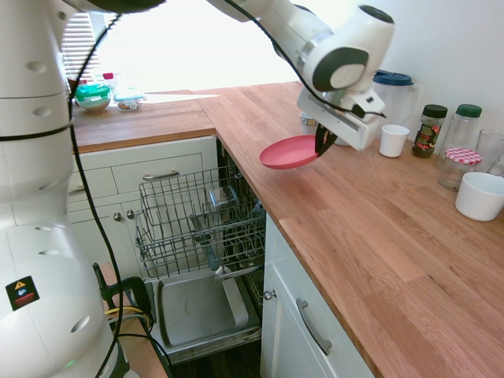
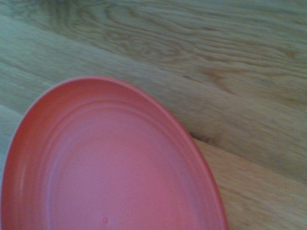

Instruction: Put the plate in the dishwasher

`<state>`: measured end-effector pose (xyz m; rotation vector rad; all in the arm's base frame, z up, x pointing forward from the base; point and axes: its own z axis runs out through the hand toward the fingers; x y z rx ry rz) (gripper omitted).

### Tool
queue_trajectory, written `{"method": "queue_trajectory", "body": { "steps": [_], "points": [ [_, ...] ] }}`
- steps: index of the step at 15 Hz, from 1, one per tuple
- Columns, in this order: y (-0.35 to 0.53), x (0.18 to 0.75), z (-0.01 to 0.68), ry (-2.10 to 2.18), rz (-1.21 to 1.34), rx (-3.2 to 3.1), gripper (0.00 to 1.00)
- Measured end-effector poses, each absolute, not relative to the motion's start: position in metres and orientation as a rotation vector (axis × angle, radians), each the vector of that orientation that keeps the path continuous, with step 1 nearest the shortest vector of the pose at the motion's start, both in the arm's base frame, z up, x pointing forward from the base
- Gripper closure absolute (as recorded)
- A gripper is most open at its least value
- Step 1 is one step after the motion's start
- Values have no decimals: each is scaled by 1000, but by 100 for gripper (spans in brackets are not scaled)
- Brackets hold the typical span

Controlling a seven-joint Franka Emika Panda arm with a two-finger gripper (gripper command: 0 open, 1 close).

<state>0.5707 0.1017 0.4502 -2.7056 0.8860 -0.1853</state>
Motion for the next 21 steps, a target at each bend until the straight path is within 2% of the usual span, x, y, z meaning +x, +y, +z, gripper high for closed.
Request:
{"method": "queue_trajectory", "body": {
  "steps": [4,7,12,17,21],
  "points": [
    [212,482,495,758,-509,-2881,100],
    [278,431,499,712,-738,-2958,100],
    [311,407,492,581,-871,-3080,100],
    [409,354,466,101,-1136,-3166,100],
    [467,345,424,-204,-1355,-3204,100]
  ]
}}
